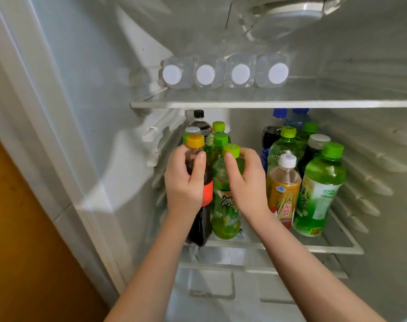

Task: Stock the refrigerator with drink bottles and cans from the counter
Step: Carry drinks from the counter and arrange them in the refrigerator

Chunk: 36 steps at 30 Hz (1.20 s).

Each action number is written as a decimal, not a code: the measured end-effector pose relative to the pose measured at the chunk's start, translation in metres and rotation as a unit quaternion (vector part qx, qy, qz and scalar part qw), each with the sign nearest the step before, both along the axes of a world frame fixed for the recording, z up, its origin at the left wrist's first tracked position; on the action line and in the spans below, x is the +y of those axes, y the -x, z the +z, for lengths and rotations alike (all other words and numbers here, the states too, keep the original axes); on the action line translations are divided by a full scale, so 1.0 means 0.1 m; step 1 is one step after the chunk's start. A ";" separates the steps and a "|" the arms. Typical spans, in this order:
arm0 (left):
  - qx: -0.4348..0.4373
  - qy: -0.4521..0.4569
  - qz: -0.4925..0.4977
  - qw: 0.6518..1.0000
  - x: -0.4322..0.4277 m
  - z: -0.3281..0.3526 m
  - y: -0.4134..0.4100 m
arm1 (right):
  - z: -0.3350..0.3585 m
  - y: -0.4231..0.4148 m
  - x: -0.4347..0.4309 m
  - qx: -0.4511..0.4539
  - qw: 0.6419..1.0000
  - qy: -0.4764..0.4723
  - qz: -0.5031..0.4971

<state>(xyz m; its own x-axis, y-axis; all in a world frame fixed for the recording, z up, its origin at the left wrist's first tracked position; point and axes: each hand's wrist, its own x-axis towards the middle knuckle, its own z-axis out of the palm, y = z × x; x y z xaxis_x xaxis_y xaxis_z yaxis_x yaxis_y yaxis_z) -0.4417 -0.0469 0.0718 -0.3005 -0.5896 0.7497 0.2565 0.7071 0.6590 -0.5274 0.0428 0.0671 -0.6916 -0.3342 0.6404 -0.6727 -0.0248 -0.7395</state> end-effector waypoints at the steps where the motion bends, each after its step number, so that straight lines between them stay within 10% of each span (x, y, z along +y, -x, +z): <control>1: -0.011 0.003 0.011 1.000 0.01 -0.06 0.00 | -0.03 0.00 0.01 -0.009 1.000 -0.007 0.003; 36: -0.121 -0.085 0.009 0.989 -0.11 -1.09 0.00 | -0.74 0.10 0.02 -0.148 0.966 -0.164 0.135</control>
<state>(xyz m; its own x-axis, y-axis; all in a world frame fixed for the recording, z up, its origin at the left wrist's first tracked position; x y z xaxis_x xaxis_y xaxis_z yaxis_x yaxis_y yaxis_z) -0.4418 -0.0583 -0.0374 -0.4476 -0.7077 0.5467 0.0662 0.5835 0.8094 -0.5377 0.0447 -0.0067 -0.6875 -0.6794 0.2566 -0.4318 0.0983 -0.8966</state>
